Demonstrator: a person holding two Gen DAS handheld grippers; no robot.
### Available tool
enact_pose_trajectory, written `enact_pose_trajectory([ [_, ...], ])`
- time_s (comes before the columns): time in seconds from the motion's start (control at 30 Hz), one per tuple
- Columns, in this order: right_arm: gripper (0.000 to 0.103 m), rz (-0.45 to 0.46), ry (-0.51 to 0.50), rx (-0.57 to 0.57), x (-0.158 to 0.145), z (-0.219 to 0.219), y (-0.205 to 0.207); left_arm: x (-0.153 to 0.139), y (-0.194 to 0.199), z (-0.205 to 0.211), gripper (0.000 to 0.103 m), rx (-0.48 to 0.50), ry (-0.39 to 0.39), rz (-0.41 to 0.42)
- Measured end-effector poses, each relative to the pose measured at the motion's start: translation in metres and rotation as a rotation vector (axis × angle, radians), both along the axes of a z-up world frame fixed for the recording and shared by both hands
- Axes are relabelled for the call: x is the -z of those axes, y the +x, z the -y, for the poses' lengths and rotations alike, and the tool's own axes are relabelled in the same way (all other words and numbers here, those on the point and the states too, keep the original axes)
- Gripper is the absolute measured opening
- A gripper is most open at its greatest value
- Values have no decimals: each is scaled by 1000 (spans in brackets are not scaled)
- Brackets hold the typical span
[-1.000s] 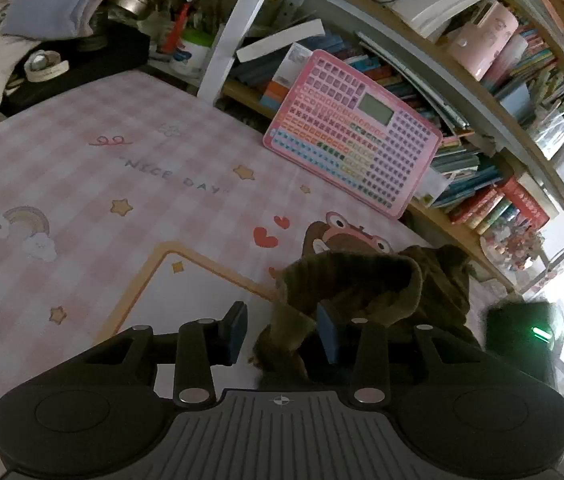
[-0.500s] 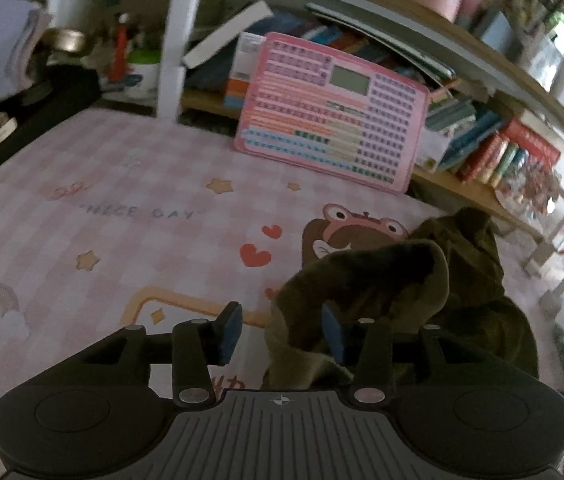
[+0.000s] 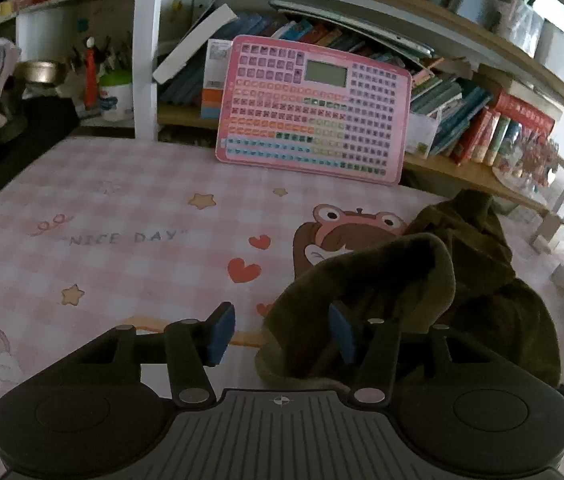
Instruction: Fold clothes
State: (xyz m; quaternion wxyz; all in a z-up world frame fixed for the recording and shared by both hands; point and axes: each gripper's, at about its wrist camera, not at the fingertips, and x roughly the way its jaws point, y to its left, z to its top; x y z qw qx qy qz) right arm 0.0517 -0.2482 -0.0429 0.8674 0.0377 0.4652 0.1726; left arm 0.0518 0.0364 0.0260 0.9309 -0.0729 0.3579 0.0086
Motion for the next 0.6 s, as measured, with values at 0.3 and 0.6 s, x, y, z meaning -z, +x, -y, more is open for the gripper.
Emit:
enact_pose_trajectory([
  [0.3,32,108,-34,14,-19,1,-11,-1,0,9,63,25,39,26],
  [0.6,32,60,-49,169,-11,34,-4,0,8,15,63,48,70,31],
])
